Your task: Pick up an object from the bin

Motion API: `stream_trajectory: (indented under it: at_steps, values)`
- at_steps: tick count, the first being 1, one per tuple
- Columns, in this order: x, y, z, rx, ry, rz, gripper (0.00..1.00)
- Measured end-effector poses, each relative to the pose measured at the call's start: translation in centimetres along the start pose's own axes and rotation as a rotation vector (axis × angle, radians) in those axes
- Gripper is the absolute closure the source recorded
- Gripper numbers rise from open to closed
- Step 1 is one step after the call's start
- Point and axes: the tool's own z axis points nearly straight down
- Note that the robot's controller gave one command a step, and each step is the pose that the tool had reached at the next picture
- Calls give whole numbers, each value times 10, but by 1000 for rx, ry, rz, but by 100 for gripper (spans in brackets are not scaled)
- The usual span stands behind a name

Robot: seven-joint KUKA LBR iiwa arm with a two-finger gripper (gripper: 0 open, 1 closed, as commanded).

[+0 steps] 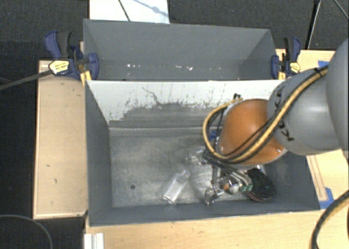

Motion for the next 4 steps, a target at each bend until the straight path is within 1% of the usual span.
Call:
stream_trajectory:
  at_steps: [1, 2, 3, 4]
  values:
    - [-12, 57, -14, -6, 10, 5, 0]
    - [-9, 54, -13, -5, 16, 12, 100]
    - [-25, 53, -104, -4, 10, -3, 100]
    - [-28, 54, -190, -4, 9, 9, 100]
